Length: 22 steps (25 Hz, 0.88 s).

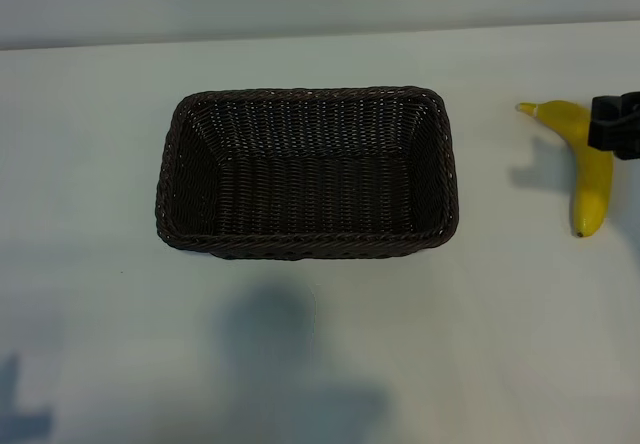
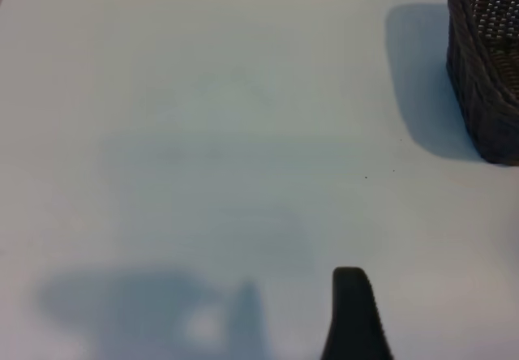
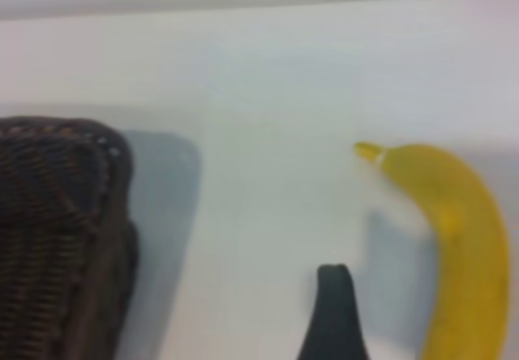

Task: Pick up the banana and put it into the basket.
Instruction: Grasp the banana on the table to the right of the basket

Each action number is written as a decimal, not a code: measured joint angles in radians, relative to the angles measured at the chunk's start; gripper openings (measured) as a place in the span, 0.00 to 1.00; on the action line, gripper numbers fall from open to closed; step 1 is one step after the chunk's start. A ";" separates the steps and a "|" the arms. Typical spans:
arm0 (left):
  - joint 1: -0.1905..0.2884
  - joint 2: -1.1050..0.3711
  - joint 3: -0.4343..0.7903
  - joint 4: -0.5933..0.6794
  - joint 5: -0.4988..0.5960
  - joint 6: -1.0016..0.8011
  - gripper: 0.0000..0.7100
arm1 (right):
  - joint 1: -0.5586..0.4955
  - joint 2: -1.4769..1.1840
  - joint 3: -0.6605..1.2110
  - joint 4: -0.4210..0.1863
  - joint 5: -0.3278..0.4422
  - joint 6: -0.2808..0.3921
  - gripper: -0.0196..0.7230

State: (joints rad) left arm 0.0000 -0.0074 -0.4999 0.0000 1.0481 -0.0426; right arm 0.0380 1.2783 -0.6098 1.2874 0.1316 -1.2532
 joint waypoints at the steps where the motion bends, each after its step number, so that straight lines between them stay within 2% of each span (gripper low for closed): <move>1: 0.000 0.000 0.000 0.000 0.000 0.000 0.71 | 0.000 0.014 -0.013 -0.002 -0.001 0.000 0.79; 10: 0.000 0.000 0.000 0.000 0.000 0.000 0.71 | 0.000 0.239 -0.153 -0.022 -0.006 0.000 0.79; 15: 0.000 0.000 0.000 0.000 0.000 0.000 0.71 | 0.000 0.374 -0.239 -0.067 -0.011 0.007 0.79; 19: 0.000 0.000 0.000 0.000 0.000 0.001 0.71 | 0.000 0.425 -0.292 -0.137 0.012 0.064 0.79; 22: 0.000 0.000 0.000 0.000 0.000 0.001 0.71 | 0.000 0.433 -0.326 -0.244 0.064 0.174 0.79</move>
State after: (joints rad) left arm 0.0000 -0.0074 -0.4999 0.0000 1.0481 -0.0418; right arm 0.0380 1.7110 -0.9361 1.0436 0.1952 -1.0791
